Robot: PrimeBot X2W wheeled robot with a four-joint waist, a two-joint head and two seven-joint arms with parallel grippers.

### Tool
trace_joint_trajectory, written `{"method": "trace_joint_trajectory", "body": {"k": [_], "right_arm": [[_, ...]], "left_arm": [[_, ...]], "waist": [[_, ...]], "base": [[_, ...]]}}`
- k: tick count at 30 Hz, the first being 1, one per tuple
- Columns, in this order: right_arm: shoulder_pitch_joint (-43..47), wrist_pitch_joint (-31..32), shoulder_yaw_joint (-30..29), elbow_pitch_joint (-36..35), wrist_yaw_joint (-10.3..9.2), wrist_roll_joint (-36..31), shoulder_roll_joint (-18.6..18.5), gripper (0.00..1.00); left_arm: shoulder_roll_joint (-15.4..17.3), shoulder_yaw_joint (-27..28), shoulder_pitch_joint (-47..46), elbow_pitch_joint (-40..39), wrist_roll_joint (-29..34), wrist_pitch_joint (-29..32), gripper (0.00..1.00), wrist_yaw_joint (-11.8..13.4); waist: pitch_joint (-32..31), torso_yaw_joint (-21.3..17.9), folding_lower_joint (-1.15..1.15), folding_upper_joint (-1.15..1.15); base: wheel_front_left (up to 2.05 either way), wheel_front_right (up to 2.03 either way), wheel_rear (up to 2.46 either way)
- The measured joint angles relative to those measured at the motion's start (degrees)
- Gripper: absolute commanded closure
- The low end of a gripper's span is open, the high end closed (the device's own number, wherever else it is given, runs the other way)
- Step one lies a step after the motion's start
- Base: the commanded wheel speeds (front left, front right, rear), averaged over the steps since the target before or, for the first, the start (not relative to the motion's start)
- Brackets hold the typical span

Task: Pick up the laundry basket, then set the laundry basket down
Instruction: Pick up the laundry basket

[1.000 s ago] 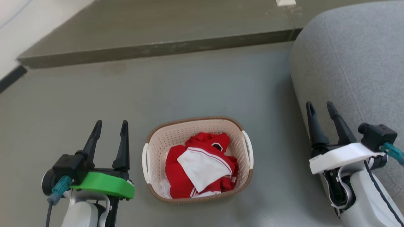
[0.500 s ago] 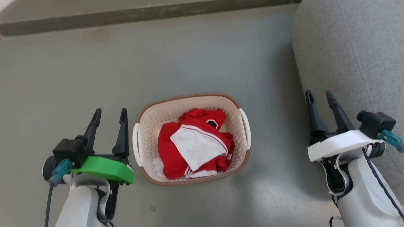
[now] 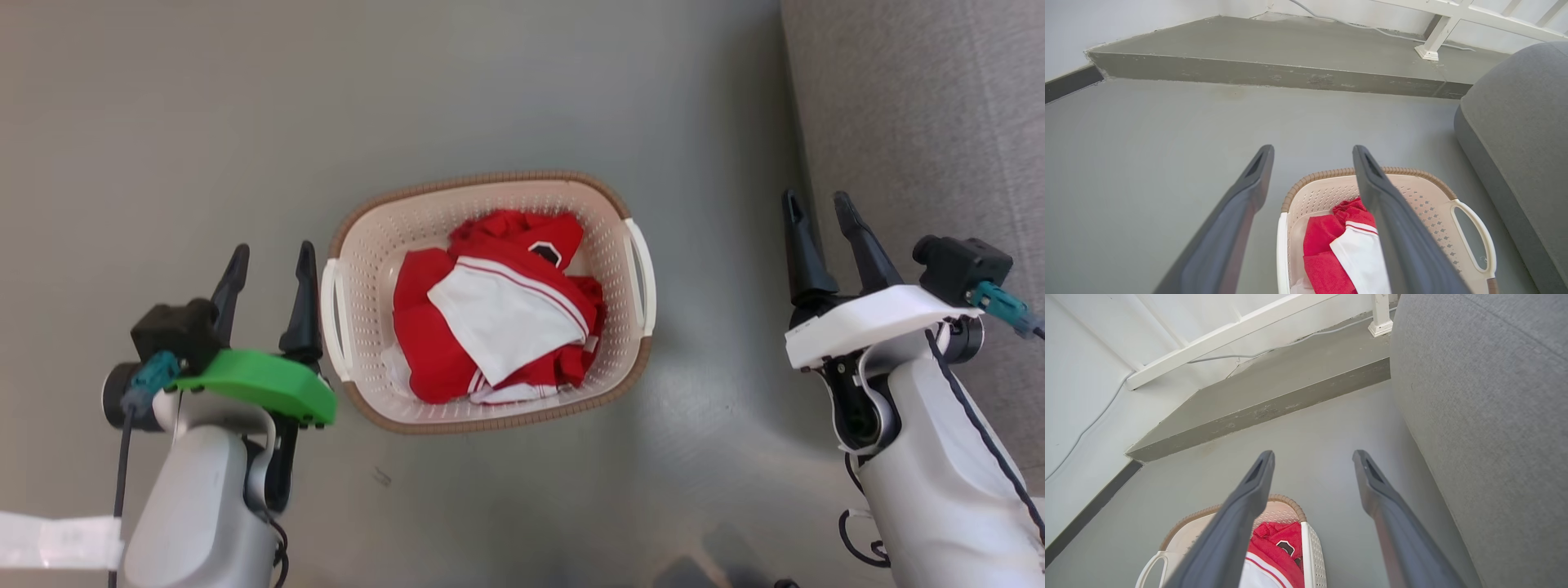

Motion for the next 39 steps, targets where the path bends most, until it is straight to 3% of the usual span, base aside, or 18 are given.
{"method": "trace_joint_trajectory", "body": {"k": [18,25,39], "right_arm": [[-11.0,0.46,6.57,15.41,0.51,-0.37,0.01,0.0],[-16.41,1.23,10.7,19.11,0.52,-0.14,0.37,0.0],[-23.34,1.4,13.02,26.62,0.52,1.78,0.54,0.0]], "left_arm": [[-0.63,-1.36,-13.11,15.32,-0.89,0.83,0.0,-0.67],[-0.75,-4.11,-17.2,19.27,-1.6,1.3,0.0,-1.11],[-0.9,-8.08,-23.73,27.35,-5.13,3.6,0.0,-1.69]], "waist": [[10.82,2.43,0.0,0.0],[14.73,3.29,0.0,0.0],[21.51,4.04,0.0,0.0]], "base": [[0.0,0.0,0.0],[0.0,0.0,0.0],[0.0,0.0,0.0]]}}
